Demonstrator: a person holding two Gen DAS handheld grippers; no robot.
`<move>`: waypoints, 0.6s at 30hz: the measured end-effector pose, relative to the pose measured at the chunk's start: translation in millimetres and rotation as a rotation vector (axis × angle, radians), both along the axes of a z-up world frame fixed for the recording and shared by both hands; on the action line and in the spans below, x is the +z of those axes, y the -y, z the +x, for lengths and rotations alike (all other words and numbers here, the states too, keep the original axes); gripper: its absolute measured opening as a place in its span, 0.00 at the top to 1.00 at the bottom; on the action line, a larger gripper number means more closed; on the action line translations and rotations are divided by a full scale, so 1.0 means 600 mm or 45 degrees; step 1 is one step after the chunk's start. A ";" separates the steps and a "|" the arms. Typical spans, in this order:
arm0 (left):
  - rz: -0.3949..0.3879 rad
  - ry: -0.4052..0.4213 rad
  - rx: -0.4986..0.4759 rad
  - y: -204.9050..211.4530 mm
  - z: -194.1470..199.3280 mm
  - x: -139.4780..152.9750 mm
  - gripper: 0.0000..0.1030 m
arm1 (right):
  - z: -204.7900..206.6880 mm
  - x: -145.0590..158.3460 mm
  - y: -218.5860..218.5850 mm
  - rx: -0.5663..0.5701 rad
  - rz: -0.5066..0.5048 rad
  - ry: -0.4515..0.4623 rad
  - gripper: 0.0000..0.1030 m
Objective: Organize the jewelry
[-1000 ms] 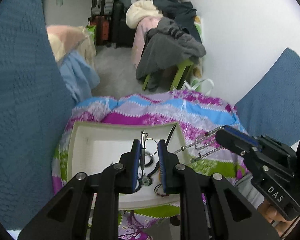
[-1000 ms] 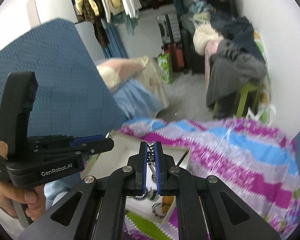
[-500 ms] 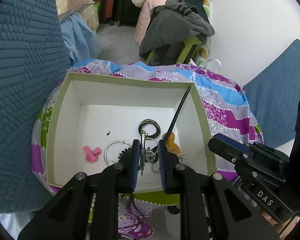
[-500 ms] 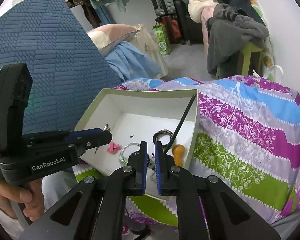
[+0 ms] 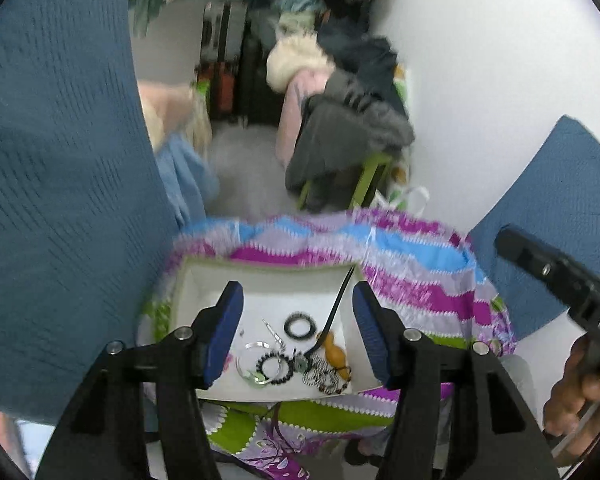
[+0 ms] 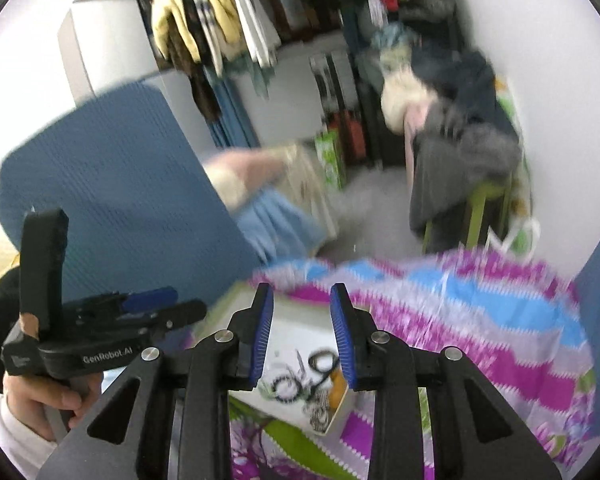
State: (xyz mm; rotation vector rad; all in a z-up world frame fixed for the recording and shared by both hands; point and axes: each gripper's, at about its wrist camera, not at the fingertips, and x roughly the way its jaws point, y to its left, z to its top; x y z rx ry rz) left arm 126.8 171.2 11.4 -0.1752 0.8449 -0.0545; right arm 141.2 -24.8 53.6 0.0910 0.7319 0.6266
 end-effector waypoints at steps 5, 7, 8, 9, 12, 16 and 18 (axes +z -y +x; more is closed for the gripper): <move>0.066 0.113 -0.007 0.014 -0.039 0.073 0.44 | -0.041 0.087 0.017 -0.024 0.039 0.146 0.73; 0.077 0.156 -0.016 0.021 -0.060 0.095 0.44 | -0.060 0.108 0.025 -0.036 0.059 0.183 0.73; 0.080 0.166 -0.018 0.023 -0.069 0.101 0.44 | -0.067 0.113 0.028 -0.040 0.066 0.195 0.73; 0.080 0.183 -0.016 0.024 -0.080 0.107 0.44 | -0.073 0.118 0.031 -0.047 0.071 0.205 0.73; 0.078 0.211 -0.014 0.032 -0.105 0.116 0.44 | -0.101 0.126 0.038 -0.058 0.087 0.231 0.73; 0.052 0.214 -0.023 0.043 -0.131 0.107 0.44 | -0.135 0.115 0.050 -0.097 0.105 0.232 0.73; 0.041 0.216 -0.004 0.046 -0.144 0.099 0.44 | -0.154 0.100 0.054 -0.110 0.083 0.220 0.73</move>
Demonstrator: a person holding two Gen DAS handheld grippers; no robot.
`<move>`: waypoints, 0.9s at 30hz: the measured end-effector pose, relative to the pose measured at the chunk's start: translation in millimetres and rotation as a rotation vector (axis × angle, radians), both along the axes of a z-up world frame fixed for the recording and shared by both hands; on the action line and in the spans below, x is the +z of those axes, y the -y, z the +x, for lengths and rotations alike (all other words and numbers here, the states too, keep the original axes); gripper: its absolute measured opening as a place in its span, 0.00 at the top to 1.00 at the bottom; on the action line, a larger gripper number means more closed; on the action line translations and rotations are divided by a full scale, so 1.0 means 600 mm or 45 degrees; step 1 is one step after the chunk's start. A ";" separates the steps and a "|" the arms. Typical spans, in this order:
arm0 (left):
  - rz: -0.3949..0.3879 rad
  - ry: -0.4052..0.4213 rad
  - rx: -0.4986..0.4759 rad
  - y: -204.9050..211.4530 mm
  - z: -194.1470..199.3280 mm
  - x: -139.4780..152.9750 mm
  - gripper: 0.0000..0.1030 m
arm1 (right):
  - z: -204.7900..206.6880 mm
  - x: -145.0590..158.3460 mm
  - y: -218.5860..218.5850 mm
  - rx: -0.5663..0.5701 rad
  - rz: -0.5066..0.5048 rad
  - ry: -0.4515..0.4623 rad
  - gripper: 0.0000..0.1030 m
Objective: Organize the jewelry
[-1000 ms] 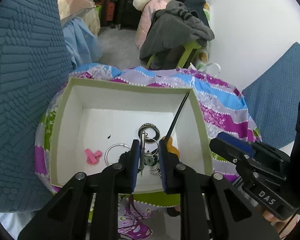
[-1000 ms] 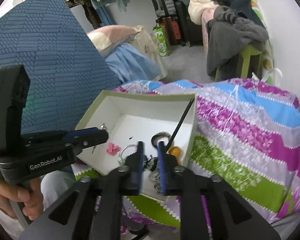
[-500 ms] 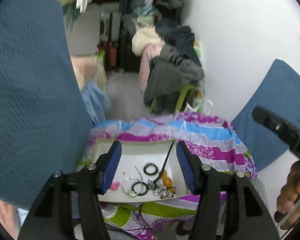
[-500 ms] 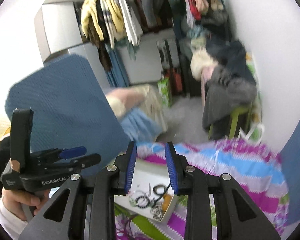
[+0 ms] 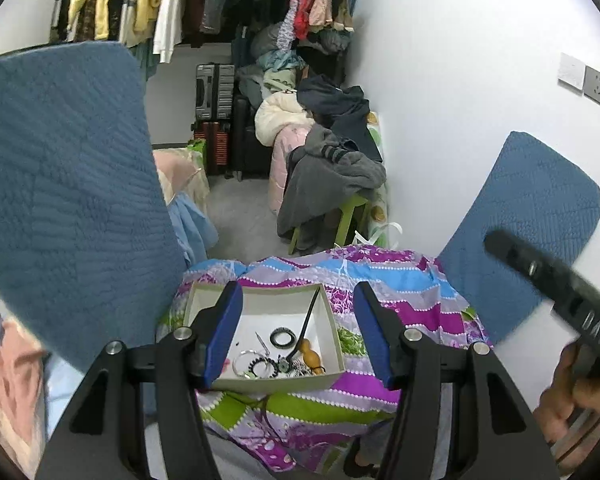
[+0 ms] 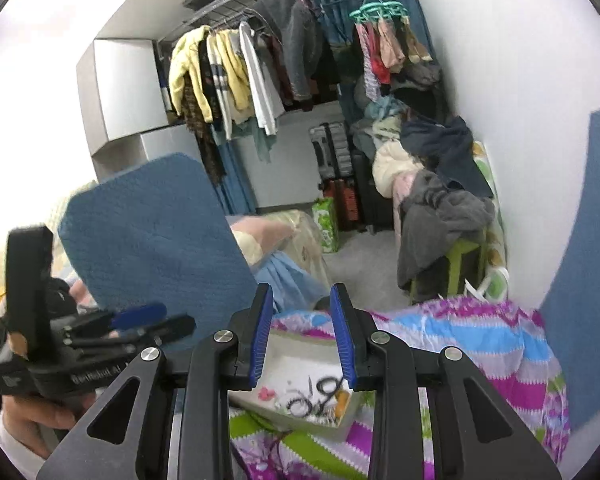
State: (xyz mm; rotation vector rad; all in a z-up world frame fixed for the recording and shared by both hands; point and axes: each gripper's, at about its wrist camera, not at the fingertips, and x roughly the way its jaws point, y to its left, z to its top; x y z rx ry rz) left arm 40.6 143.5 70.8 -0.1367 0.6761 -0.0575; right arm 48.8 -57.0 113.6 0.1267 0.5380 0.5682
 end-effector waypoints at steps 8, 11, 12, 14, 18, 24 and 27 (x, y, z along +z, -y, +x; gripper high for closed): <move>-0.029 -0.057 0.024 -0.008 -0.032 -0.039 0.43 | -0.047 -0.069 0.011 -0.057 -0.071 -0.106 0.73; -0.011 -0.079 0.047 -0.006 -0.041 -0.054 0.43 | -0.058 -0.088 0.011 -0.061 -0.082 -0.133 0.73; -0.011 -0.088 0.047 -0.005 -0.044 -0.059 0.43 | -0.061 -0.094 0.011 -0.067 -0.087 -0.141 0.73; -0.022 -0.107 0.050 -0.005 -0.048 -0.071 0.43 | -0.065 -0.105 0.011 -0.071 -0.088 -0.158 0.73; -0.012 -0.133 0.068 -0.004 -0.056 -0.087 0.43 | -0.075 -0.120 0.013 -0.077 -0.092 -0.178 0.73; 0.044 -0.151 0.086 -0.002 -0.063 -0.099 0.43 | -0.072 -0.135 0.013 -0.088 -0.116 -0.170 0.73; 0.038 -0.157 0.103 -0.007 -0.066 -0.105 0.39 | -0.073 -0.144 0.010 -0.093 -0.125 -0.181 0.72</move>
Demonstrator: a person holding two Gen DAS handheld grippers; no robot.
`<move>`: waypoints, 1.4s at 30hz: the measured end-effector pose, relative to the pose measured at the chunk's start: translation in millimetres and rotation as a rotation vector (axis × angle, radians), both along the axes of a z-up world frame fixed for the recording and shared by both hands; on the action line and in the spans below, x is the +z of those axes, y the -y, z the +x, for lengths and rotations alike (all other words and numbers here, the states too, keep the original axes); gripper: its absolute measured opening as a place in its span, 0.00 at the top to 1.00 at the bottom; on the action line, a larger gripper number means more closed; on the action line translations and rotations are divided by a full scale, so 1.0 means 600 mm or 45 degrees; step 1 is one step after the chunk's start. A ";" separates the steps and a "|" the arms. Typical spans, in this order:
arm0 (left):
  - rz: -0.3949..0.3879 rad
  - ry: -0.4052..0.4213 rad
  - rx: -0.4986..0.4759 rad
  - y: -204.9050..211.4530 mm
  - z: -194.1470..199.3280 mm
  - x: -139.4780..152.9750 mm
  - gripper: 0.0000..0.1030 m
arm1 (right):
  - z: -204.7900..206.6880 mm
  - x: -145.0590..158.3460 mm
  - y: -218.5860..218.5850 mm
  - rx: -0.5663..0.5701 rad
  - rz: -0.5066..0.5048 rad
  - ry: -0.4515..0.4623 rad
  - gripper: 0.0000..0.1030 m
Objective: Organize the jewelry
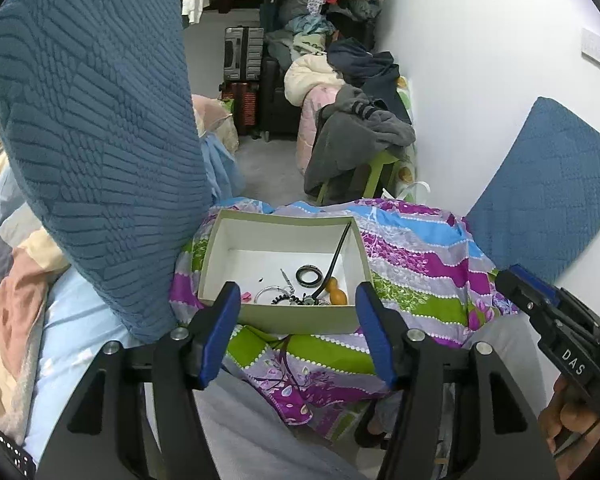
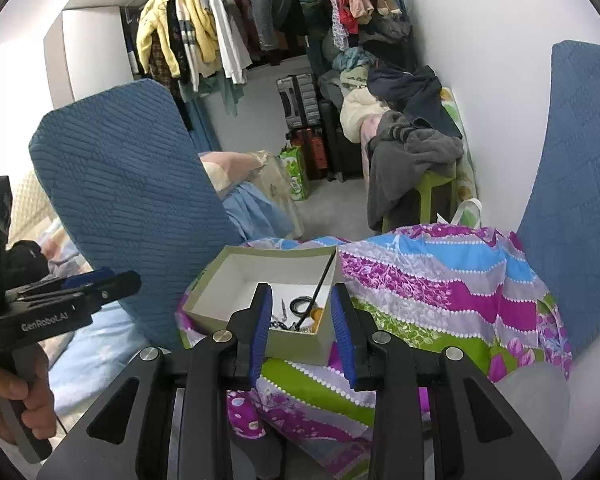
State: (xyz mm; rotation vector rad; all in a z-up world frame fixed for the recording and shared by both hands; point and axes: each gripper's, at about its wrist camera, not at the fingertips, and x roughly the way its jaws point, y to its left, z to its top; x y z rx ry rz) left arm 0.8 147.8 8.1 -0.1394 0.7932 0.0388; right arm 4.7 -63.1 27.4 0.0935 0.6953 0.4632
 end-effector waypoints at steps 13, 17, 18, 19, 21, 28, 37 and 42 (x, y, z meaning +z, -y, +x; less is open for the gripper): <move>0.034 -0.030 0.034 0.002 0.002 -0.021 0.23 | -0.002 -0.022 0.009 -0.075 -0.025 -0.027 0.32; 0.058 -0.028 0.056 -0.001 0.002 -0.020 0.20 | -0.001 -0.023 0.009 -0.108 -0.053 -0.018 0.16; 0.053 -0.027 0.062 -0.002 0.001 -0.020 0.20 | -0.001 -0.023 0.009 -0.117 -0.059 -0.013 0.11; 0.051 -0.029 0.069 -0.004 0.002 -0.020 0.20 | -0.001 -0.024 0.010 -0.122 -0.064 -0.010 0.07; 0.047 -0.038 0.082 -0.007 0.003 -0.022 0.19 | 0.000 -0.023 0.010 -0.132 -0.073 -0.008 0.04; 0.084 -0.068 0.100 -0.003 0.006 -0.031 0.19 | 0.004 -0.022 0.012 -0.156 -0.120 0.013 0.01; 0.084 -0.074 0.118 -0.005 0.010 -0.027 0.19 | 0.008 -0.020 0.012 -0.157 -0.152 0.016 0.00; 0.088 -0.085 0.123 -0.003 0.010 -0.028 0.19 | 0.008 -0.019 0.011 -0.147 -0.152 0.017 0.00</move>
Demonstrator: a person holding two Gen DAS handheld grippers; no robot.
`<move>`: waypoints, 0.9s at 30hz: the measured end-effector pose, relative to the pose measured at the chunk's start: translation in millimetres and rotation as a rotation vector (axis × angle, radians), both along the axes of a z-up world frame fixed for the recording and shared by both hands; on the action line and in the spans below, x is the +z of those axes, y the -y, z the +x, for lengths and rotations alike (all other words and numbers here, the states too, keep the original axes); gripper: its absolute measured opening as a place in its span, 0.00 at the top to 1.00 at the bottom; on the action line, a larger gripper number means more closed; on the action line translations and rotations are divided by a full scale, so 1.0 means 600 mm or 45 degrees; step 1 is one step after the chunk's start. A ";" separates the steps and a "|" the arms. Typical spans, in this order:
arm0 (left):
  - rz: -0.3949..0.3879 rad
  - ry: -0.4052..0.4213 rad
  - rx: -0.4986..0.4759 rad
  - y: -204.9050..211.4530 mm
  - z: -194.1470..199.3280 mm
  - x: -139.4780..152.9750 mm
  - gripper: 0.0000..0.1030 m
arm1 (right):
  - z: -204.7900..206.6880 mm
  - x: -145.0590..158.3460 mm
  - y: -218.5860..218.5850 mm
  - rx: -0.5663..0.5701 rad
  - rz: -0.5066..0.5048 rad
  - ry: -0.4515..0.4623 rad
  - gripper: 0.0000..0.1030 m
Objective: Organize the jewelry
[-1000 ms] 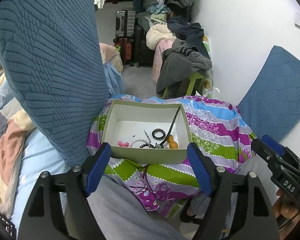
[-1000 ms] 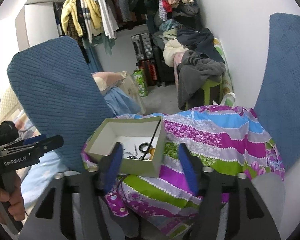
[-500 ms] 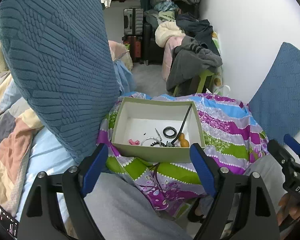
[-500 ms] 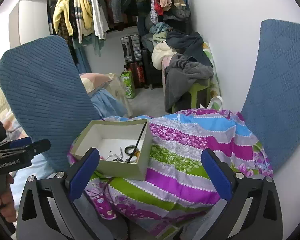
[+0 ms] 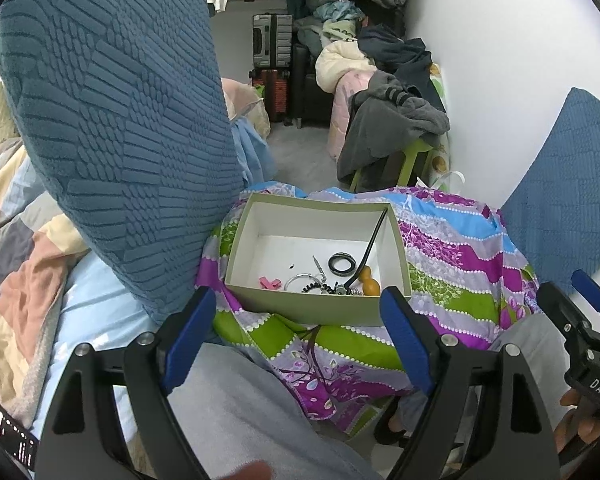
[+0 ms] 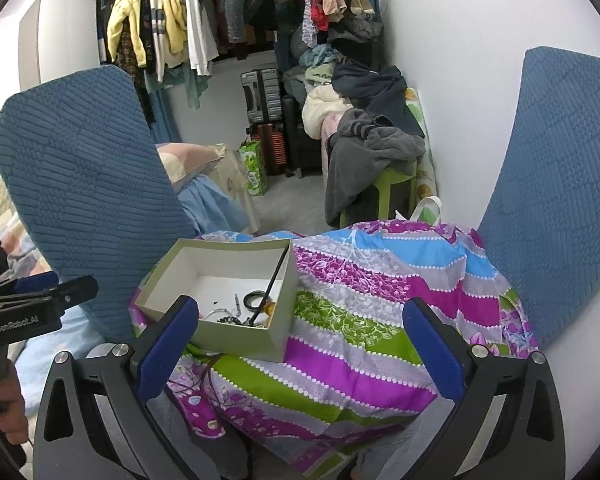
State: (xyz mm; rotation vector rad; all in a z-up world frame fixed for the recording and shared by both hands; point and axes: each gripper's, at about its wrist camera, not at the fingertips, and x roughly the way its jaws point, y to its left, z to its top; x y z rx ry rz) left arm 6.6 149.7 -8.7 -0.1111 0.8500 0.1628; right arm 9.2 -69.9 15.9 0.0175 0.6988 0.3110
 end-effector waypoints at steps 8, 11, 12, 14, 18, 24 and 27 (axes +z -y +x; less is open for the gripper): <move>0.018 0.007 0.012 -0.002 -0.004 0.003 0.19 | -0.001 0.003 -0.009 0.026 -0.019 0.006 0.00; 0.020 0.008 0.010 -0.002 -0.005 0.004 0.19 | -0.002 0.002 -0.010 0.026 -0.023 0.011 0.00; 0.018 0.008 0.010 -0.002 -0.006 0.005 0.18 | -0.002 0.002 -0.010 0.026 -0.025 0.012 0.00; 0.015 0.008 0.012 -0.001 -0.006 0.005 0.18 | -0.003 0.002 -0.009 0.025 -0.019 0.017 0.00; 0.020 0.012 0.016 -0.001 -0.007 0.005 0.18 | -0.003 0.002 -0.012 0.035 -0.029 0.020 0.00; 0.016 0.020 0.021 0.003 -0.009 0.008 0.18 | -0.005 0.001 -0.011 0.040 -0.029 0.023 0.00; 0.015 0.020 0.023 0.002 -0.010 0.008 0.18 | -0.005 0.000 -0.012 0.039 -0.035 0.021 0.00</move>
